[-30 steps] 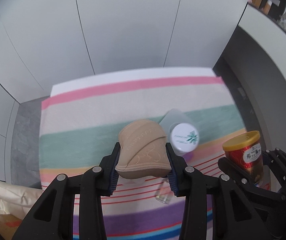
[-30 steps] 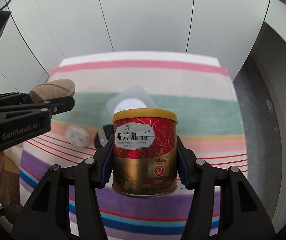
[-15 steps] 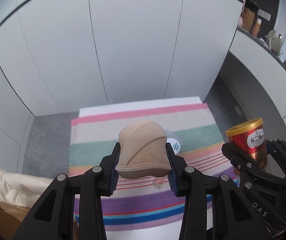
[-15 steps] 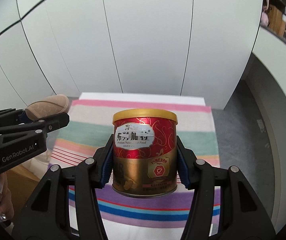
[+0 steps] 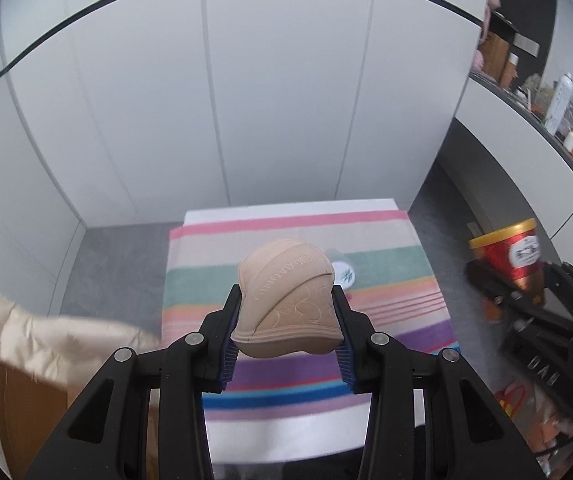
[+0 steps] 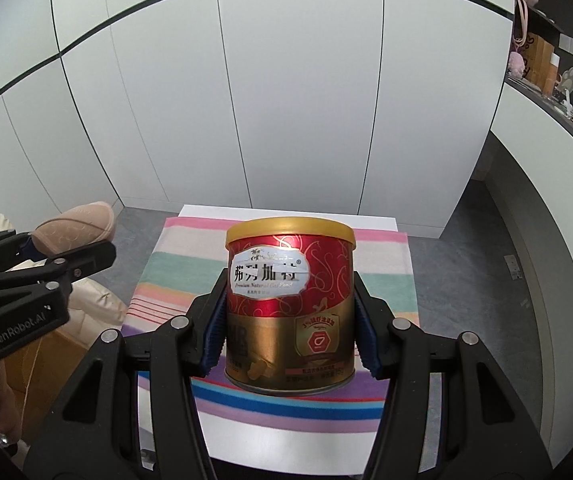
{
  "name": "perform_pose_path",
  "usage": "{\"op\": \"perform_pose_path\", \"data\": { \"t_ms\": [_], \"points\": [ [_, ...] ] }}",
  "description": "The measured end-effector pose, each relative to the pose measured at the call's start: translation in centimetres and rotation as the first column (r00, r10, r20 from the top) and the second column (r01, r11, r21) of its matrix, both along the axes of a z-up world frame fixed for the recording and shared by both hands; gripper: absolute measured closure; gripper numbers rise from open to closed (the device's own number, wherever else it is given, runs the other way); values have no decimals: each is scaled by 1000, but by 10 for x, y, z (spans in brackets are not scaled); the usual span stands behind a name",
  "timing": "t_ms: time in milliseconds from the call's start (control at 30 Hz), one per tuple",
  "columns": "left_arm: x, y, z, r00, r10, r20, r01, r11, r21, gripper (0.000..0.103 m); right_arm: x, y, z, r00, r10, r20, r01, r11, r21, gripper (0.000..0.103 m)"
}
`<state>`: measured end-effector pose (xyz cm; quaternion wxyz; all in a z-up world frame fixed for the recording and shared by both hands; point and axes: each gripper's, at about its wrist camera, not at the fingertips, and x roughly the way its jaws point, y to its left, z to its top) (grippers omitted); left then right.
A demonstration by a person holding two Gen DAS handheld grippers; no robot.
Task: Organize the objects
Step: 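Lift the sponge puff and red-gold can and carry both toward the cardboard box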
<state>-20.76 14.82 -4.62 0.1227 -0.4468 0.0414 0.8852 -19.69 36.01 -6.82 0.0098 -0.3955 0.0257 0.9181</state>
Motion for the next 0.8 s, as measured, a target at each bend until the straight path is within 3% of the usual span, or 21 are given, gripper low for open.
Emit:
{"op": "perform_pose_path", "data": {
  "t_ms": [300,533,800],
  "points": [
    [89,-34,3,1000,4,-30,-4,1000,1,62,77,12,13,1000,-17,15,17,1000,-7,47],
    [153,-43,-11,999,-48,21,48,999,2,62,144,27,0,996,-46,79,49,998,-37,47],
    [171,-65,-19,999,-23,41,22,1000,11,62,181,47,-30,976,-104,192,110,994,-21,47]
  ]
}}
